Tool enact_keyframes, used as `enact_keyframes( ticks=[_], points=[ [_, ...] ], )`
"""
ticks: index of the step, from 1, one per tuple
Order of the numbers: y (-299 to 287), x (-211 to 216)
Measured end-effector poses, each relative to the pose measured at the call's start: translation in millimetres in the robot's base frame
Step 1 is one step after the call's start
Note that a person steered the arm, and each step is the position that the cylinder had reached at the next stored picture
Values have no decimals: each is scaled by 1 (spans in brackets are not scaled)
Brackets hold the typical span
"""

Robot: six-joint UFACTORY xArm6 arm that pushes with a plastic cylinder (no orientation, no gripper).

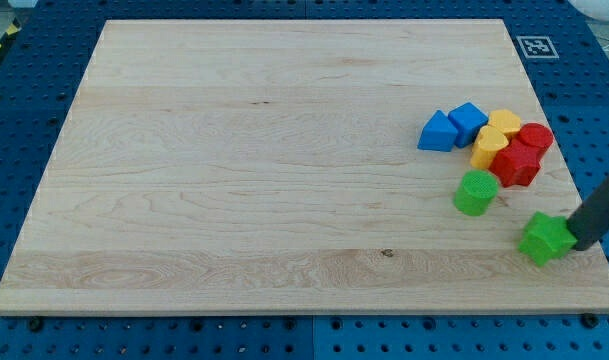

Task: Push the green star below the green circle

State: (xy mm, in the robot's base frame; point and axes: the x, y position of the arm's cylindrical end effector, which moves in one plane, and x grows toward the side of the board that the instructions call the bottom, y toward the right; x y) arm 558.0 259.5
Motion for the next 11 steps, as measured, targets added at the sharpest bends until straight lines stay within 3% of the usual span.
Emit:
enact_keyframes(
  ticks=[1, 3, 11],
  points=[
    [-19, -3],
    [1, 43],
    [-46, 0]
  ],
)
